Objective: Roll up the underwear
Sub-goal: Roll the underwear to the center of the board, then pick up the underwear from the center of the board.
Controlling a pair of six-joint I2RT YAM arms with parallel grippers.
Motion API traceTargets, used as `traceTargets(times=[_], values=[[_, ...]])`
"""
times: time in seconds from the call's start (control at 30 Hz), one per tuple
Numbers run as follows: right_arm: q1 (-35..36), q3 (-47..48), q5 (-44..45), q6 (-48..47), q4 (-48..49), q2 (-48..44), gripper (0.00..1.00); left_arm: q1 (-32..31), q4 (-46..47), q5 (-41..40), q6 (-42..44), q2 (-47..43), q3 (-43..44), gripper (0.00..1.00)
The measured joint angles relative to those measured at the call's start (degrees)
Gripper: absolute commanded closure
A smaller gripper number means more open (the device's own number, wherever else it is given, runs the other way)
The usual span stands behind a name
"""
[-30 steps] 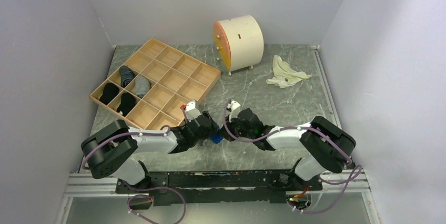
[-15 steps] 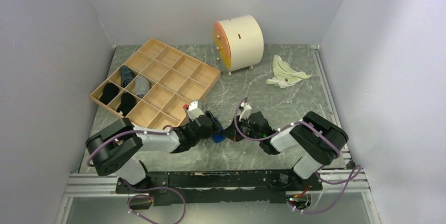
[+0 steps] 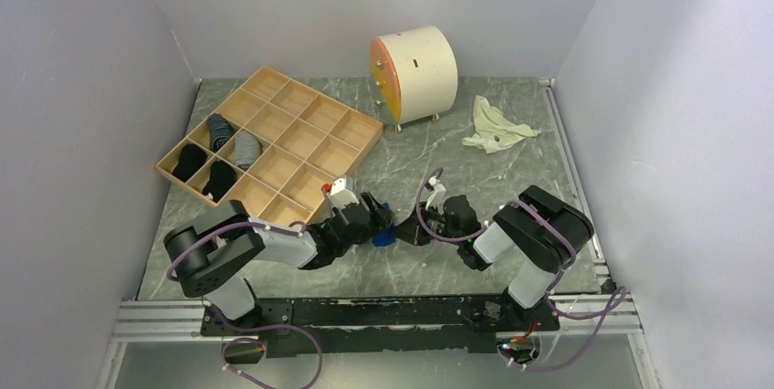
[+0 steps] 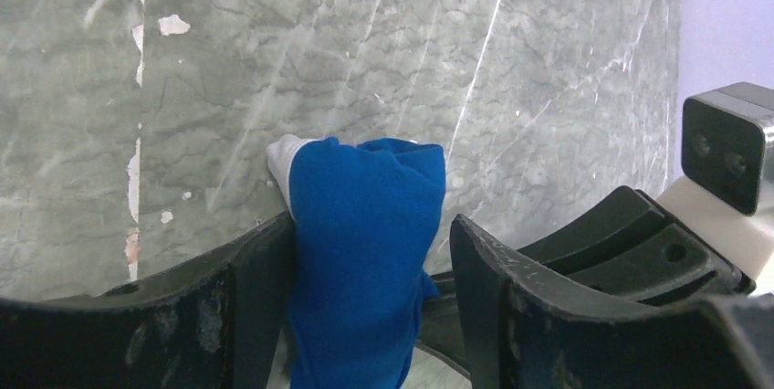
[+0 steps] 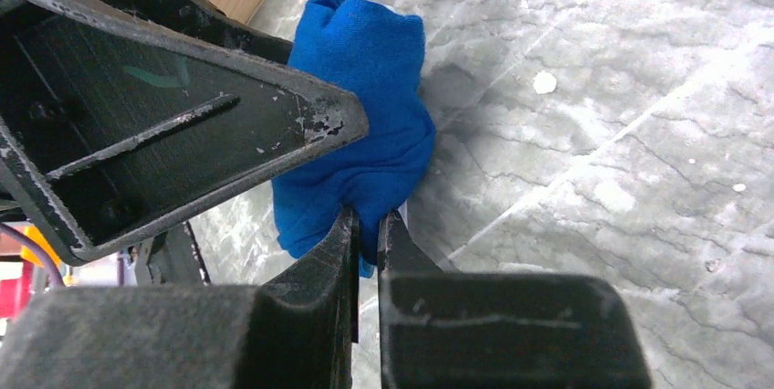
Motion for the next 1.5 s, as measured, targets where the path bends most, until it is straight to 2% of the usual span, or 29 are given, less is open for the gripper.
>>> traceTargets(times=[0.1, 0.23, 0.3, 0.4, 0.47, 0.53, 0.6, 0.67, 0.73, 0.77, 0.93, 1.1, 1.17, 1.23, 1.3, 1.43, 1.5], values=[[-1.33, -0.63, -2.01, 1.07, 2.60, 1.57, 0.97, -0.37, 0.42, -0.04, 0.13, 0.48, 0.00, 0.40], [-2.51, -0.98, -3.93, 2.21, 5.60, 3.63, 0.95, -0.59, -0.79, -0.31, 1.62, 1.70, 1.42, 0.64], [-3.10, -1.22, -4.66, 2.38, 6.47, 4.15, 0.90, -1.03, -3.10, -1.03, 3.10, 2.93, 3.63, 0.76], [-3.80, -1.44, -5.33, 2.58, 6.45, 4.04, 0.76, -1.62, -5.95, -1.84, 5.22, 3.85, 6.19, 0.94], [-4.04, -1.60, -5.40, 2.32, 5.03, 2.93, 0.62, -1.79, -7.32, -1.92, 6.38, 3.82, 7.10, 0.95], [-4.26, -1.79, -5.25, 1.75, 1.70, -0.17, 0.55, -2.05, -8.90, -1.97, 7.69, 3.63, 8.04, 0.95], [-4.39, -2.03, -4.15, -0.11, -4.28, -5.55, 0.41, -2.19, -10.91, -1.88, 9.22, 3.30, 8.98, 0.95], [-4.48, -2.56, -2.32, -1.68, -11.52, -12.39, 0.33, -2.47, -13.94, -1.25, 11.43, 2.62, 10.19, 0.95], [-4.59, -3.02, 1.01, -3.61, -21.03, -23.91, 0.29, -2.97, -17.75, -0.09, 14.14, 1.66, 11.47, 0.95], [-4.59, -3.04, 1.33, -3.91, -22.21, -25.68, 0.28, -3.21, -19.71, 0.48, 15.47, 1.07, 12.11, 0.95], [-4.74, -1.99, 11.61, -6.23, -39.28, -49.62, 0.21, -2.97, -27.36, 4.31, 22.29, -4.15, 14.47, 0.95], [-4.90, -1.62, 18.86, -5.97, -49.59, -63.93, 0.19, 2.12, -32.17, 8.83, 27.02, -10.93, 16.26, 0.95], [-5.01, -2.01, 19.63, -5.77, -50.88, -67.19, 0.16, 4.74, -33.18, 10.60, 28.35, -13.35, 16.68, 0.95], [-5.01, -2.64, 19.69, -5.16, -51.45, -69.51, 0.02, 7.87, -34.62, 12.52, 29.73, -15.89, 16.85, 0.95], [-5.05, -3.74, 18.95, -4.09, -51.34, -70.69, 0.00, 10.56, -36.20, 13.73, 30.86, -17.92, 17.00, 0.95], [-5.09, -6.16, 11.93, -3.69, -49.00, -69.35, 0.00, 17.57, -40.35, 15.30, 33.64, -21.84, 17.99, 0.95], [-5.09, -6.19, 8.61, -3.65, -47.93, -66.55, 0.00, 23.47, -42.16, 17.40, 35.47, -22.99, 19.21, 0.95]])
